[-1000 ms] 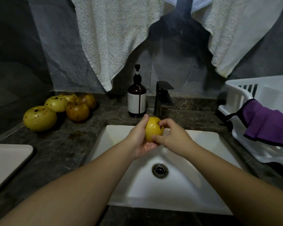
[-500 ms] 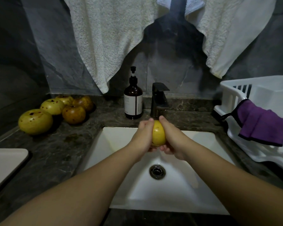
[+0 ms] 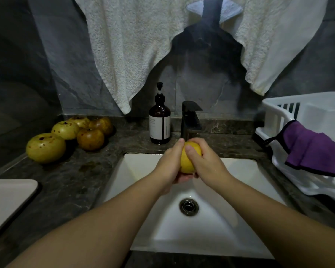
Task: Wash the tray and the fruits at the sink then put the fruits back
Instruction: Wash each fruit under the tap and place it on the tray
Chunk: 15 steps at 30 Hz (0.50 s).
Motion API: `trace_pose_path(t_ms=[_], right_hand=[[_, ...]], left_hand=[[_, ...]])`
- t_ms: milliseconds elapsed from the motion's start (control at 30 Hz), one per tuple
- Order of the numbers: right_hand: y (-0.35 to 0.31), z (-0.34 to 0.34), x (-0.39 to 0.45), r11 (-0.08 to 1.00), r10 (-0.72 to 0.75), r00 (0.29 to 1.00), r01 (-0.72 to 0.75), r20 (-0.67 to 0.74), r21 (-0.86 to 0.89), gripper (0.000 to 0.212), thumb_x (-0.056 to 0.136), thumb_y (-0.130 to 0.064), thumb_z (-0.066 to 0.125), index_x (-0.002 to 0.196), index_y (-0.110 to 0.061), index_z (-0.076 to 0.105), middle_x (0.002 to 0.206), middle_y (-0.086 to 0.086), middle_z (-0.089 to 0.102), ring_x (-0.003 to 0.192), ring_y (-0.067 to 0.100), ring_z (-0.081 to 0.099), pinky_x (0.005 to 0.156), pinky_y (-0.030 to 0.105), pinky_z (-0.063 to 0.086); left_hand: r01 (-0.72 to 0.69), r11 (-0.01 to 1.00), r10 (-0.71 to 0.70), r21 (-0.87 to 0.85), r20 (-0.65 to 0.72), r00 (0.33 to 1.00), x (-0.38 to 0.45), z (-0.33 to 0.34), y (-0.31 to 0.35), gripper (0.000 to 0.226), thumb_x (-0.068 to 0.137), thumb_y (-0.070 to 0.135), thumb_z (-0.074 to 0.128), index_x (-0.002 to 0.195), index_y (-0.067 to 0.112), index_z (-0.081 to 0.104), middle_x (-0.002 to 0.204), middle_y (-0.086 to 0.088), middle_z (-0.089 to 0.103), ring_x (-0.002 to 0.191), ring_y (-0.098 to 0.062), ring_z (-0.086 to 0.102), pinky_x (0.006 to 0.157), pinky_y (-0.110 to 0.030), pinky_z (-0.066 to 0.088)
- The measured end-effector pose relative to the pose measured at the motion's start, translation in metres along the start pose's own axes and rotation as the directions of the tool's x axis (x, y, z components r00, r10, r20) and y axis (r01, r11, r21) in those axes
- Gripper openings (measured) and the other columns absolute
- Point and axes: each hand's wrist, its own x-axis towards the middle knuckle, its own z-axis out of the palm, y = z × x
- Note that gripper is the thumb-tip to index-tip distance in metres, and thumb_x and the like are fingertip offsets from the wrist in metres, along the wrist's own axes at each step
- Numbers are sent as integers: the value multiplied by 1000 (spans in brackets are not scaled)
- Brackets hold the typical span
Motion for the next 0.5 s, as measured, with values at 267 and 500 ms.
trace_pose_path(t_ms=[267, 500], right_hand=[[6, -2, 2, 967, 140, 980, -166, 141, 193, 32, 97, -66, 46, 121, -45, 51, 87, 7, 70, 50, 12, 64, 43, 25, 44], [4, 1, 0, 853, 404, 899, -437, 169, 285, 53, 97, -72, 36, 120, -28, 54, 78, 12, 70, 52, 19, 64, 45, 25, 45]], left_hand=[[126, 982, -141, 142, 94, 986, 5, -13, -4, 85, 78, 90, 57, 124, 19, 67, 111, -22, 76, 110, -40, 73, 99, -46, 56], [-181, 932, 202, 314, -33, 979, 13, 1, -13, 43, 97, 72, 47, 121, 38, 55, 105, -4, 69, 82, -20, 72, 59, -35, 61]])
